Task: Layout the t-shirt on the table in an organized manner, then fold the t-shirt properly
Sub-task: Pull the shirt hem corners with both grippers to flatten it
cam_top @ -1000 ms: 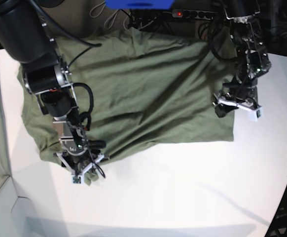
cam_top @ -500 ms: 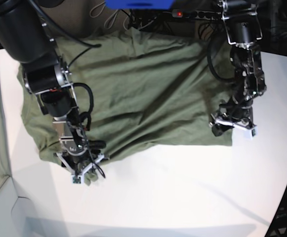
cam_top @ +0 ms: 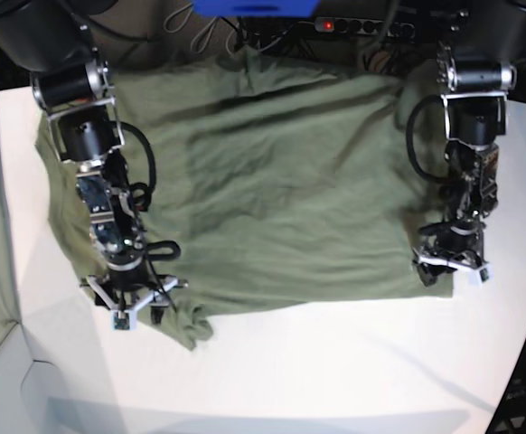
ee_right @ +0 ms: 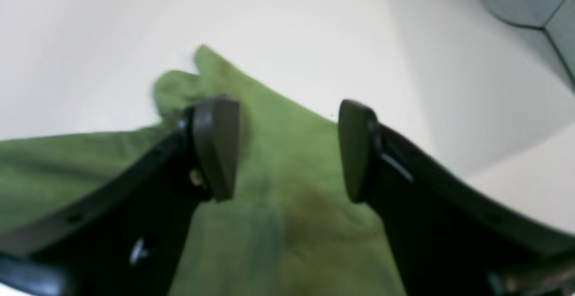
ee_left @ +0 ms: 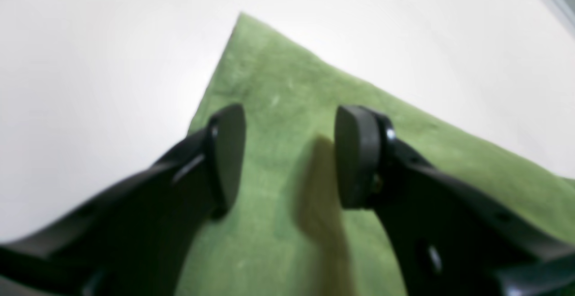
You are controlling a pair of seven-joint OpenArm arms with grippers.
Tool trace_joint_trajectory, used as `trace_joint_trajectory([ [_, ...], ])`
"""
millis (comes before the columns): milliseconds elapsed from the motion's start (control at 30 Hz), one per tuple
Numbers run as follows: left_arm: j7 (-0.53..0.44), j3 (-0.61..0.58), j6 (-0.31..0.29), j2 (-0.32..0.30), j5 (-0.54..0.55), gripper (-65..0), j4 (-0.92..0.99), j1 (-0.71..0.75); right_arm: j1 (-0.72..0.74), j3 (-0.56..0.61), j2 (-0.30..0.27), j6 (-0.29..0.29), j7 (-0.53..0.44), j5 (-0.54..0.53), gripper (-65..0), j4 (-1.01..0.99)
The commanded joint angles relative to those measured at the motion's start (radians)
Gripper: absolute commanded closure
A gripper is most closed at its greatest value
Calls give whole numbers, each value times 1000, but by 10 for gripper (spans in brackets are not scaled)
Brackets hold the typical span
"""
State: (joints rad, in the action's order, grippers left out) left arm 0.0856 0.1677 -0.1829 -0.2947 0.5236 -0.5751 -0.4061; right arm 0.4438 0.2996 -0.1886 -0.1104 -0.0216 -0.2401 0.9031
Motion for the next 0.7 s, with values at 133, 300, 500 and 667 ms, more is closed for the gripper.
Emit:
trace_joint_trajectory([
  [133, 75, 0, 52, -44, -15, -329, 11, -57, -53, -4, -50, -4, 53, 2, -351, 164],
  [300, 81, 0, 52, -76, -15, -329, 10, -119, -136, -4, -91, -4, 108, 3, -351, 244],
  [500, 164, 8, 52, -79, -6, -329, -164, -78, -191, -4, -111, -4, 110, 0, -351, 250],
  [667, 351, 22, 59, -73, -3, -329, -506, 111, -198, -6, -108, -4, 111, 0, -351, 241],
])
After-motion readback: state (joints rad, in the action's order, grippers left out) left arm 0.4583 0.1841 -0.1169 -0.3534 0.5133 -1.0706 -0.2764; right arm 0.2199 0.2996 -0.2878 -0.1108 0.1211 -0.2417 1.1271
